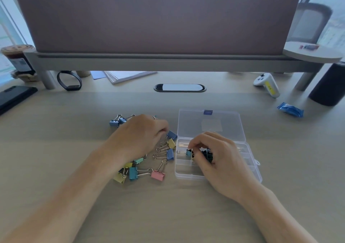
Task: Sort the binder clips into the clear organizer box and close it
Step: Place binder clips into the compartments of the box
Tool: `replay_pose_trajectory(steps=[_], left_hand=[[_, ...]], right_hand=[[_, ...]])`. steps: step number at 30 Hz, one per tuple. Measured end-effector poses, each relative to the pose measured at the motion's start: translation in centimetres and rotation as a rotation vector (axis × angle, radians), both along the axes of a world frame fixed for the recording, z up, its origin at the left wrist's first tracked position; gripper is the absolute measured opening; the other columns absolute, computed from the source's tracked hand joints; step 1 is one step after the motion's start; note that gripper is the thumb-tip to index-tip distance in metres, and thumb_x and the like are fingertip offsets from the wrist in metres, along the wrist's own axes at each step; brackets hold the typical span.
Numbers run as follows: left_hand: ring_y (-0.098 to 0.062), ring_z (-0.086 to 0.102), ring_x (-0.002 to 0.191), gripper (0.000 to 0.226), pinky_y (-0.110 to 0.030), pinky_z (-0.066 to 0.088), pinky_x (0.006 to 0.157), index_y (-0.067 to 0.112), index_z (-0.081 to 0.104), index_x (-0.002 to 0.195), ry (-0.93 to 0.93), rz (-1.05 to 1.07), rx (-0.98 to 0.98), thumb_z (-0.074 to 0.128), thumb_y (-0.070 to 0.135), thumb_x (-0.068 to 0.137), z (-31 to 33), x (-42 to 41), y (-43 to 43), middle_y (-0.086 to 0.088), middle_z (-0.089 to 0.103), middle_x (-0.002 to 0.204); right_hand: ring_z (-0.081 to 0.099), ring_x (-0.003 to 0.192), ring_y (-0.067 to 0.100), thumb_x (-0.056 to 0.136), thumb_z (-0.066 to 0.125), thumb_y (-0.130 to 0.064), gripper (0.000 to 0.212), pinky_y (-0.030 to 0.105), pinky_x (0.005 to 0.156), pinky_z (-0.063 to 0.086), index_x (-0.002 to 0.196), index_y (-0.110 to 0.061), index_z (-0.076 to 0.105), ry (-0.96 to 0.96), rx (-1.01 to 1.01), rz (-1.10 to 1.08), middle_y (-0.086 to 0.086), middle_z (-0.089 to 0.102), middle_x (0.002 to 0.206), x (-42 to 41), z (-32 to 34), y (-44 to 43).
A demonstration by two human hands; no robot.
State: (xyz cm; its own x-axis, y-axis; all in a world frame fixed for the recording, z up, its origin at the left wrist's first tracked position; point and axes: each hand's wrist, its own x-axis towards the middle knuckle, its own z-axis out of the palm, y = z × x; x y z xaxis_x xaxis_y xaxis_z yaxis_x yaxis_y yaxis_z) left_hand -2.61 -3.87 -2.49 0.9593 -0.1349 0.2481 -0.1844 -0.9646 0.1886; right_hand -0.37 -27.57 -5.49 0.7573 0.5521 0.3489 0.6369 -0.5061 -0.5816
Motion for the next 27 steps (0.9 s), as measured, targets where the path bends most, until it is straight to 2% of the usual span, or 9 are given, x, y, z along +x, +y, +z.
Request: replay_pose_trajectory(steps=[3,5,7,10,13,19,21,23,27], left_hand=[[-0.005,0.070,0.079,0.011,-0.016,0.054,0.074,0.026,0.079,0.089,-0.118,0.005,-0.524,0.076,0.015,0.089,0.7,-1.4,-1.9,0.015,0.074,0.081],[-0.009,0.071,0.080,0.017,-0.020,0.057,0.075,0.029,0.079,0.085,-0.080,-0.060,-0.647,0.080,0.013,0.086,0.4,-2.4,-3.4,0.013,0.072,0.085],[-0.011,0.072,0.082,0.016,-0.020,0.057,0.076,0.028,0.081,0.093,-0.035,-0.121,-0.637,0.079,0.013,0.088,-0.3,-3.2,-4.2,0.014,0.071,0.090],[0.003,0.070,0.091,0.019,-0.007,0.050,0.074,0.031,0.080,0.101,-0.034,-0.081,-0.617,0.081,0.019,0.087,-1.0,-3.7,-3.9,0.021,0.074,0.091],[0.004,0.066,0.097,0.017,-0.012,0.047,0.083,0.036,0.078,0.095,-0.106,-0.075,-0.515,0.084,0.029,0.082,-1.1,-3.7,-3.9,0.027,0.072,0.089],[0.007,0.068,0.079,0.012,-0.011,0.050,0.067,0.035,0.078,0.093,0.004,-0.002,-0.622,0.084,0.031,0.083,-1.2,-3.7,-4.4,0.022,0.075,0.085],[0.010,0.066,0.066,0.009,-0.005,0.046,0.052,0.030,0.080,0.092,0.032,-0.001,-0.686,0.082,0.026,0.085,-1.0,-3.8,-4.5,0.017,0.076,0.085],[0.011,0.064,0.061,0.007,-0.004,0.044,0.048,0.027,0.081,0.091,0.028,-0.013,-0.701,0.081,0.023,0.086,-1.0,-3.8,-4.6,0.016,0.076,0.083],[0.002,0.069,0.075,0.006,-0.014,0.053,0.063,0.030,0.082,0.087,-0.004,-0.041,-0.624,0.085,0.027,0.083,-0.9,-3.4,-4.4,0.018,0.074,0.084]], right_hand=[[0.064,0.097,0.003,0.097,0.062,-0.015,0.019,0.017,0.081,0.051,0.100,-0.032,0.069,0.023,0.039,-0.017,-0.021,0.066,0.100,0.1,-0.1,0.0],[0.065,0.098,0.003,0.096,0.063,-0.012,0.020,0.012,0.081,0.048,0.101,-0.030,0.070,0.028,0.068,-0.025,-0.021,0.066,0.099,0.1,-0.1,0.1],[0.064,0.100,0.001,0.097,0.063,-0.012,0.020,0.009,0.081,0.046,0.104,-0.029,0.070,0.033,0.086,-0.030,-0.022,0.067,0.099,0.1,0.1,0.0],[0.064,0.101,0.001,0.097,0.063,-0.013,0.020,0.008,0.080,0.045,0.104,-0.031,0.067,0.033,0.101,-0.035,-0.022,0.067,0.099,0.0,0.2,-0.1],[0.064,0.101,0.000,0.095,0.064,-0.014,0.023,0.010,0.080,0.046,0.102,-0.036,0.062,0.030,0.087,-0.018,-0.021,0.068,0.100,-0.1,0.3,-0.1],[0.064,0.103,0.004,0.088,0.070,-0.017,0.027,0.020,0.082,0.049,0.102,-0.039,0.062,0.016,0.048,0.005,-0.021,0.067,0.097,-0.2,0.3,-0.1],[0.064,0.103,0.004,0.087,0.072,-0.017,0.028,0.020,0.083,0.048,0.102,-0.039,0.063,0.011,0.051,0.010,-0.022,0.067,0.096,-0.1,0.2,-0.1],[0.063,0.103,0.004,0.087,0.074,-0.017,0.028,0.018,0.084,0.047,0.101,-0.038,0.064,0.008,0.055,0.013,-0.022,0.068,0.095,-0.1,0.2,-0.1],[0.060,0.100,0.001,0.085,0.076,-0.012,0.025,0.010,0.082,0.042,0.095,-0.034,0.067,-0.033,0.051,0.011,-0.025,0.065,0.093,0.1,0.0,0.0]])
